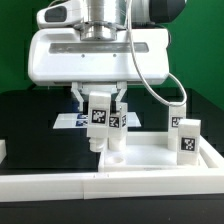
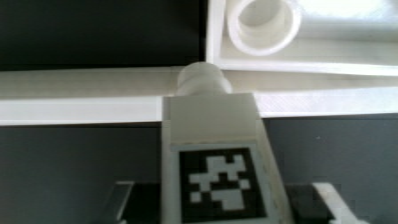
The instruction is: Assemble square table
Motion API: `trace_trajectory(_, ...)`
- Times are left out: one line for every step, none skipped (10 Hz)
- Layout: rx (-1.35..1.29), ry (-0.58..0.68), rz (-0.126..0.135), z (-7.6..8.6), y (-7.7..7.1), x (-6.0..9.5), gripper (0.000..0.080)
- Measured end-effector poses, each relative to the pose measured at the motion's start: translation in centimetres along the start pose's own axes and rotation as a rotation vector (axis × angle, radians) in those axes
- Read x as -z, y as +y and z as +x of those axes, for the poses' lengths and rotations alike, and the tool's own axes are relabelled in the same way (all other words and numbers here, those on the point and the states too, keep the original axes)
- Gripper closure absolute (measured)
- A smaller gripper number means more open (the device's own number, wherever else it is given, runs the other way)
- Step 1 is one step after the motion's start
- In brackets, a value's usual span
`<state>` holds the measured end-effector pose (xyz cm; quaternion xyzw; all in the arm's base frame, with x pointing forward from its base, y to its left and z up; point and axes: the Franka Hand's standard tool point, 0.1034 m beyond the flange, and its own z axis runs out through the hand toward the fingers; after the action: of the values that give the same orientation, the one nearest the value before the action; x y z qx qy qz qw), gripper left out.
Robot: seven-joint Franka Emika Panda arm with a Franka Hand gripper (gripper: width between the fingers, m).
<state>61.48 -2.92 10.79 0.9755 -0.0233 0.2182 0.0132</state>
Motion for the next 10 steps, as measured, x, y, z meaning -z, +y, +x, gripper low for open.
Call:
trace_trajectory(0.009,-0.018,0.004,-0.31,0.72,-0.13,0.0509)
trace_trajectory(-0.004,-0.026,0.016,-0.4,0.89,-0.08,0.0509)
trace_trajectory(-0.008,-0.027,0.031,-0.38,0.93,-0.03,0.0509)
trace_trajectory(0.0,-0.023,0.051,-0.44,1.22,-0.16,0.0509)
trace_trajectory(-0.016,-0.021,0.07,-0.45,1.16,-0.19,0.0509)
trace_trajectory(-0.023,-0.012,0.086,-0.27,0.63,-0.14,0.0509)
trace_trajectory(-0.024,-0.012,0.087,-0.29,0.67,-0.15,0.0509)
trace_trajectory(-0.025,-0.012,0.086,-0.3,0.73,-0.16,0.0509)
trace_trajectory(-0.024,-0.012,0.086,-0.3,0.72,-0.16,0.0509)
trace_trajectory(-0.024,-0.012,0.086,-0.3,0.72,-0.16,0.0509)
